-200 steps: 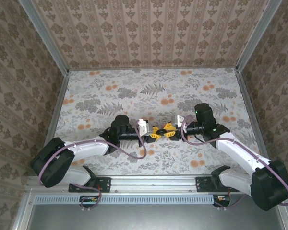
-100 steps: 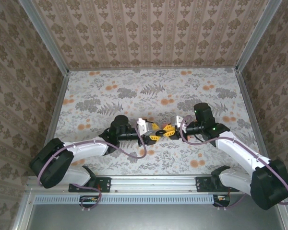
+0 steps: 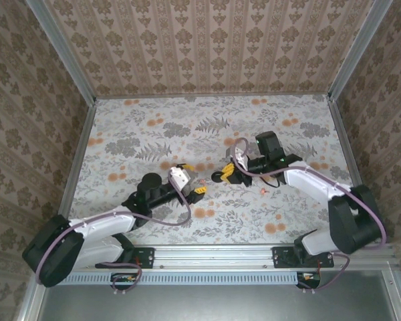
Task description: Insert wireless bluetooth earbuds into charging case
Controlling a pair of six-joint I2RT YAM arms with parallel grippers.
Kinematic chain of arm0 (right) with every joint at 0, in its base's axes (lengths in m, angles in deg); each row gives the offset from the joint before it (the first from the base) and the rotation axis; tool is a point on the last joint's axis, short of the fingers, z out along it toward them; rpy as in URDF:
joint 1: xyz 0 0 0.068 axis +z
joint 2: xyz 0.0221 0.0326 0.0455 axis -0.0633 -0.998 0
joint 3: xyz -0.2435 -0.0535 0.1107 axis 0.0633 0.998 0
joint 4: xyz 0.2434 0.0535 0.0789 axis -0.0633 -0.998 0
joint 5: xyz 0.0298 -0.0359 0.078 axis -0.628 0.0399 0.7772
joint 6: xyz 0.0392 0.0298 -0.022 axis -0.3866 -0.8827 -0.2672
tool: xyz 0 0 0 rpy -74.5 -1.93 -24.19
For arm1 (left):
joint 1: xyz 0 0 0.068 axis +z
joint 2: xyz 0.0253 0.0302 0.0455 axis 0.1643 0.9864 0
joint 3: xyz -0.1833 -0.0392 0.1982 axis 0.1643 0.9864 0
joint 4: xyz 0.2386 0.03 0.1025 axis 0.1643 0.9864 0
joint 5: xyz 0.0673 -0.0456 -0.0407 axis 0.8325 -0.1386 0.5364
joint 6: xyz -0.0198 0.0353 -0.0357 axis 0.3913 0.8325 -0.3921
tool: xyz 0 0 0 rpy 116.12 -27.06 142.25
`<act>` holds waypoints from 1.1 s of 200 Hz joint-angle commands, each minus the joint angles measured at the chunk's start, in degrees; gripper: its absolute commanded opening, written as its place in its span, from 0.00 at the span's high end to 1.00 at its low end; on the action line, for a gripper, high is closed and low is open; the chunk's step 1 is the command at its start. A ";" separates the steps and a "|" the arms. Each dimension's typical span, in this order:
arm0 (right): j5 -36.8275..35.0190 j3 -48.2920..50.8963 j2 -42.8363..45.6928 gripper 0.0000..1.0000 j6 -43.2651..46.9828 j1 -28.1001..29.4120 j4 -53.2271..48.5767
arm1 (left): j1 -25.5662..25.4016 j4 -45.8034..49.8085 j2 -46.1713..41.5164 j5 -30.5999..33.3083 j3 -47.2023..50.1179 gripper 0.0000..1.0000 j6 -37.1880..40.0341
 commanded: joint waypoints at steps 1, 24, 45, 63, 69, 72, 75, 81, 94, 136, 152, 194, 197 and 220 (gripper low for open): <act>-4.49 -5.36 -5.57 0.84 -7.49 0.46 -1.26 | 1.42 4.41 -4.07 12.73 1.09 0.14 -3.28; -7.05 -11.28 -11.13 0.84 -9.94 1.01 -5.48 | 3.09 10.01 -7.40 21.61 0.84 0.11 -5.67; -9.71 -17.09 -16.44 0.84 -12.83 1.61 -8.93 | 5.37 12.48 -9.81 25.82 1.15 0.09 -8.38; -11.23 -21.82 -21.21 0.83 -15.42 1.75 -11.93 | 7.21 14.21 -11.32 26.63 1.39 0.09 -10.15; -11.78 -23.24 -22.60 0.83 -15.99 1.83 -12.77 | 7.65 14.71 -11.61 26.58 1.42 0.09 -10.48; -12.17 -24.00 -23.28 0.83 -16.39 1.90 -13.18 | 7.81 15.02 -11.75 26.58 1.42 0.09 -10.59; -12.47 -24.51 -24.00 0.83 -16.58 1.97 -13.57 | 7.98 15.29 -11.95 26.64 1.42 0.09 -10.66; -13.29 -25.79 -25.22 0.83 -16.89 2.12 -14.30 | 8.25 15.67 -12.19 26.49 1.47 0.09 -10.59; -14.50 -28.08 -27.27 0.82 -16.98 2.45 -15.49 | 8.67 16.30 -12.73 25.73 1.53 0.09 -10.14; -16.77 -34.42 -32.69 0.82 -17.37 2.96 -20.12 | 9.33 17.84 -13.56 25.44 1.66 0.08 -9.54; -16.10 -35.59 -34.03 0.82 -17.45 3.12 -20.27 | 9.55 17.83 -12.68 25.61 1.87 0.08 -9.33; -15.93 -40.77 -38.23 0.82 -17.31 3.18 -25.51 | 9.86 17.73 -10.17 25.04 1.47 0.08 -9.41; -15.91 -41.25 -38.58 0.82 -17.32 3.14 -25.99 | 9.86 17.79 -10.01 25.00 1.38 0.09 -9.33; -16.54 -43.44 -40.51 0.82 -16.50 3.23 -28.81 | 9.95 18.40 -9.28 25.04 0.75 0.08 -8.94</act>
